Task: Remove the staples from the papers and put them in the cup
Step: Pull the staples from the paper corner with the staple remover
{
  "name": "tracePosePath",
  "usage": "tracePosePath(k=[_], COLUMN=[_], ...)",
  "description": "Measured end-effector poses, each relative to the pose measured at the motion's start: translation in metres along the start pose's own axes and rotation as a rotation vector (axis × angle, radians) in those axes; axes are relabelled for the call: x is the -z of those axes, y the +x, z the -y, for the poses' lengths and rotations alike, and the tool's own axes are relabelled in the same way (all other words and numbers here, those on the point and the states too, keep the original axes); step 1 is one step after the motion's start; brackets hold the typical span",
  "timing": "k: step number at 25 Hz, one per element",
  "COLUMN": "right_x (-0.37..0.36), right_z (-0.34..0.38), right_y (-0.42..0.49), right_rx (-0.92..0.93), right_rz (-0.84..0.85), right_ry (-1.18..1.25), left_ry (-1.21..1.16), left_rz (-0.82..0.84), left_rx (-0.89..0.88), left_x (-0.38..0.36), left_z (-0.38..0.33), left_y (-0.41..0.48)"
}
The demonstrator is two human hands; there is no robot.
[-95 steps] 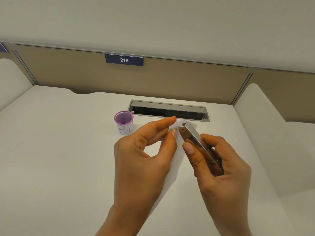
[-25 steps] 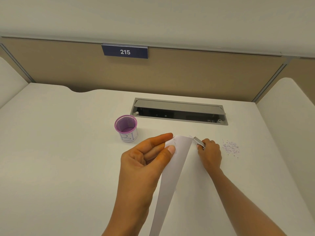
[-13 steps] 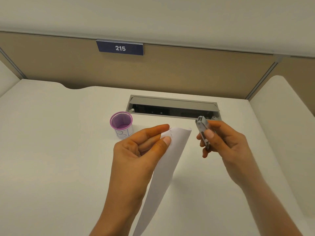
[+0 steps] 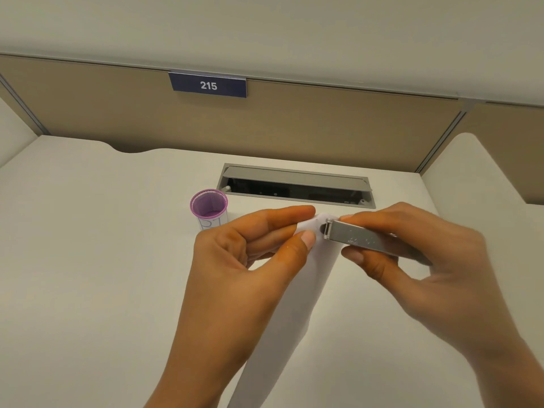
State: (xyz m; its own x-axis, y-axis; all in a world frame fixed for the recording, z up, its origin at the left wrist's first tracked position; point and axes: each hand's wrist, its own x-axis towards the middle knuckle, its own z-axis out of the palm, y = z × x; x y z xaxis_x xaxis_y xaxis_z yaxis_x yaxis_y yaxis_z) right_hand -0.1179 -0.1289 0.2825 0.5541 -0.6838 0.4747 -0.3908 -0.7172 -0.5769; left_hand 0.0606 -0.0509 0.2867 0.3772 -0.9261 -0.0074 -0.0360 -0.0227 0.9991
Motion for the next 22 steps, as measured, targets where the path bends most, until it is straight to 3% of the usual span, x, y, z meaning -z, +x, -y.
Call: tracePosePath(k=[7,14,22], right_x=[0.01,0.023,0.03], right_z=[0.002,-0.002,-0.001], right_y=[-0.008,-0.01,-0.012], right_rx=[0.167,0.333,0.33], right_rz=[-0.081,-0.052,0.11], right_ry=[-0.236,-0.363,-0.235], left_ry=[0.041,0.132,0.154], left_rz=[0.028,0.149,0.339], left_rx=[0.0,0.015,0.049], left_x=[0.0,0.008,0.017], left_z=[-0.011,-0.016,-0.02], left_y=[-0.012,-0.013,-0.012])
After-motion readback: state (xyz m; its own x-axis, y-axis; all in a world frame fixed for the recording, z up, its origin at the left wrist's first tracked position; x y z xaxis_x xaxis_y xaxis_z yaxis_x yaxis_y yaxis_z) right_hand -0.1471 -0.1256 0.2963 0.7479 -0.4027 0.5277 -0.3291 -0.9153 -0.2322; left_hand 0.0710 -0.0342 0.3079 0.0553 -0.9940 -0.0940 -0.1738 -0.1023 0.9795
